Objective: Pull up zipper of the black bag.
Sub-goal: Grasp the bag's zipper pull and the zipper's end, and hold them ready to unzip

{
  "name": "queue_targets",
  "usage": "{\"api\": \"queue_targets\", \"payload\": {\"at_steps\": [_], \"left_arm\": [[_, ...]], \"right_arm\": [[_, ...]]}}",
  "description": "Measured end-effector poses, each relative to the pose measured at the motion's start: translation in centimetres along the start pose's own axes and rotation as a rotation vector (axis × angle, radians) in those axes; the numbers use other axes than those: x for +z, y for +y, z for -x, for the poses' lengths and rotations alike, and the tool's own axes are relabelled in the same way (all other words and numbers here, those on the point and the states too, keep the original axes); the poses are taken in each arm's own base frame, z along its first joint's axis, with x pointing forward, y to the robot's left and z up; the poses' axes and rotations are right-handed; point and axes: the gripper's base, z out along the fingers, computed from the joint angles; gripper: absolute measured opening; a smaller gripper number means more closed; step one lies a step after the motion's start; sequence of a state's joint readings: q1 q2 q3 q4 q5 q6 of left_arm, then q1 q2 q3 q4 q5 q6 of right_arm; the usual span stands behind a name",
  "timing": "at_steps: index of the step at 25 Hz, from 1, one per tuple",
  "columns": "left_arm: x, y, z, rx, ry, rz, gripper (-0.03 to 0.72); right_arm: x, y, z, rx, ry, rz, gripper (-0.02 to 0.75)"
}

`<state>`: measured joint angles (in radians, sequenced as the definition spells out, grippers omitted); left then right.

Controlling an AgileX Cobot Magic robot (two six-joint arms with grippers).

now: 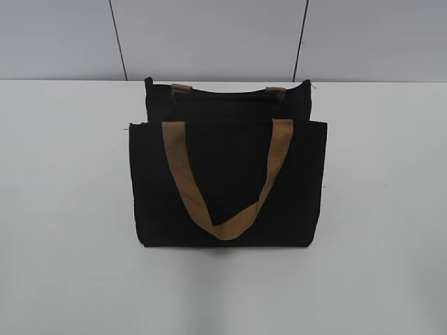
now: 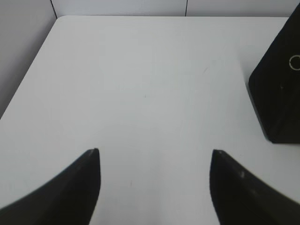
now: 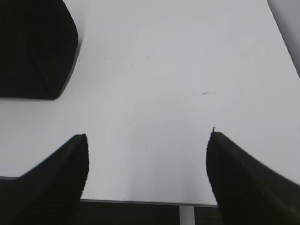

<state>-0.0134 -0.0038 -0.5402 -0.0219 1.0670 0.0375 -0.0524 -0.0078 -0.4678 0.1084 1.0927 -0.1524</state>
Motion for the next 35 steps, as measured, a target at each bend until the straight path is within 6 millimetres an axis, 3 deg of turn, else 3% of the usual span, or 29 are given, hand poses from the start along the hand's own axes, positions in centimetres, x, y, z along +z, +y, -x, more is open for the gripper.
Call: {"api": "queue_targets", "payload": {"at_steps": [29, 35], "left_arm": [[0.0, 0.0, 0.0, 0.001, -0.002, 0.002, 0.544], [-0.8, -0.2, 2.5, -0.021, -0.251, -0.022, 0.539]], "right_arm": [[0.0, 0.0, 0.0, 0.000, 0.000, 0.000, 0.593], [0.0, 0.0, 0.0, 0.000, 0.000, 0.000, 0.593]]}}
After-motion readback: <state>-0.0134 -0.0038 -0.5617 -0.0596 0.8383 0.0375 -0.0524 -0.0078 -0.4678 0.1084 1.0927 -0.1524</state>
